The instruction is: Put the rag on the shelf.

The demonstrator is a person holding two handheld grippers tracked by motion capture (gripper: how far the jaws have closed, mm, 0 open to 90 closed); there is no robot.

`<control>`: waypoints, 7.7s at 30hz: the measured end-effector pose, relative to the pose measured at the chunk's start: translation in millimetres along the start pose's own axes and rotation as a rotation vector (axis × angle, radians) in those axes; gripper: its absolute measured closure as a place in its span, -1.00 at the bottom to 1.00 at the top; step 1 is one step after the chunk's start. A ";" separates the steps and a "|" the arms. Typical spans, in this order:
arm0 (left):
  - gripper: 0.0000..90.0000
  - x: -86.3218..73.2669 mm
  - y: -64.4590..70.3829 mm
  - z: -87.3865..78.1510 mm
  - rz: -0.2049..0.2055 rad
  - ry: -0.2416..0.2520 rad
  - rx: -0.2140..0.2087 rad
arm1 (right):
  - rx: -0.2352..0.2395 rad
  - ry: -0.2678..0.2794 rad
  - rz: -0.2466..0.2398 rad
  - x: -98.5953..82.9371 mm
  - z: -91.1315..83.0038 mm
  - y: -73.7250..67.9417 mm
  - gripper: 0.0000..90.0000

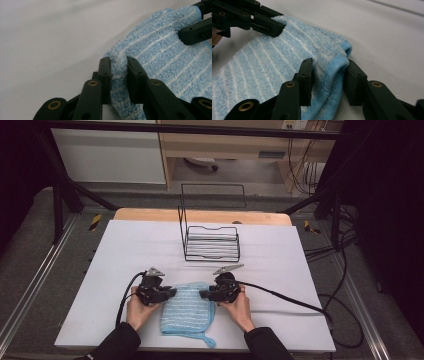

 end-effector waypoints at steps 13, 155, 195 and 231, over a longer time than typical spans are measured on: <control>0.68 0.1 -0.7 -0.8 -0.018 0.000 -0.018 | 0.024 0.006 0.029 -1.2 2.1 -4.3 0.69; 0.76 252.2 81.9 -236.0 0.125 0.823 -0.027 | -0.336 0.770 -0.231 192.9 -294.8 -52.0 0.75; 0.76 314.9 42.7 -248.1 0.069 0.933 0.039 | -0.379 0.854 -0.255 276.7 -307.9 -23.7 0.75; 0.75 281.2 22.9 -169.5 0.158 0.721 0.011 | -0.298 0.718 -0.162 223.2 -236.4 30.7 0.73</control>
Point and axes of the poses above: each handheld gripper's, and its own axes: z roughly forward along the jaws, x roughly out of its top, y roughly to its right, the point moved 10 cm from there along z, roughly forward along the jaws, and after that the axes turned 10 degrees about -y, right-handed, at the moved point
